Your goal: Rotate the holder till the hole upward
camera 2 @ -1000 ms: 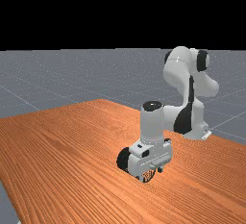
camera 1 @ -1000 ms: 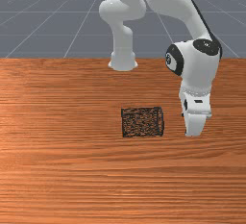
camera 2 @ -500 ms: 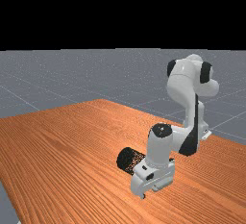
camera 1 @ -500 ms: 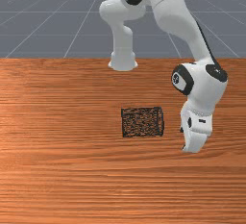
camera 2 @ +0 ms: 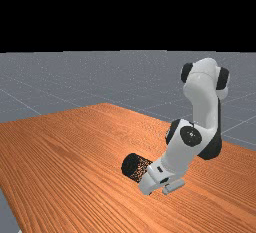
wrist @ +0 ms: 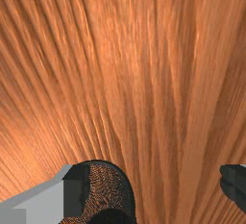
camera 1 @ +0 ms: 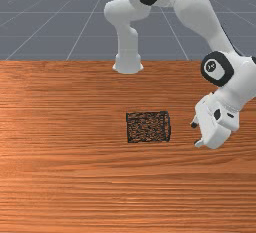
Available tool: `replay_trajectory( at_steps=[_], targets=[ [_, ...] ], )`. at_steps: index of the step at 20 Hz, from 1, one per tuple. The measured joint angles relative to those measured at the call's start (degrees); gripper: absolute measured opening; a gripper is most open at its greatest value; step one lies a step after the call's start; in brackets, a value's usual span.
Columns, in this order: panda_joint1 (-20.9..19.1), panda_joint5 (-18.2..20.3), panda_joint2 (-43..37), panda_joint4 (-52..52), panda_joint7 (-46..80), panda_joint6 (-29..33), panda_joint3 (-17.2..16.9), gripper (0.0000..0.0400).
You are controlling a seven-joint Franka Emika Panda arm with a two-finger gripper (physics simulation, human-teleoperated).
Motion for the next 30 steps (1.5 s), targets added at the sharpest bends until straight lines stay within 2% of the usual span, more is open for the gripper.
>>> replay_trajectory(
  at_steps=[2,3,4,5,12,17,20,23,24,26,30],
  targets=[
    [0.74,-1.03,7.76,5.09,2.14,0.69,-0.8,0.04],
    [1.13,-1.48,11.02,8.44,2.79,0.16,-1.23,0.0377],
    [1.42,-1.84,12.1,10.56,3.05,-0.47,-1.63,0.0396],
    [1.72,-2.18,13.24,12.22,3.29,-1.41,-2.03,0.0392],
    [3.62,-4.17,14.63,15.37,3.76,-6.52,-3.99,0.04],
    [5.27,-6.26,14.44,13.49,5.09,-8.13,-5.73,0.04],
    [5.96,-6.86,18.02,18.37,5.23,-11.45,-6.49,0.04],
    [8.2,-8.63,15.58,13.1,10.68,-7.7,-7.96,0.04],
    [8.2,-8.43,18.02,18.03,7.33,-14.12,-7.94,0.04],
    [9.98,-9.27,14.56,11.18,9.6,-12.52,-8.14,0.04],
    [12.09,-10.72,12.36,6.16,11.48,-12.22,-8.78,0.04]
  ],
)
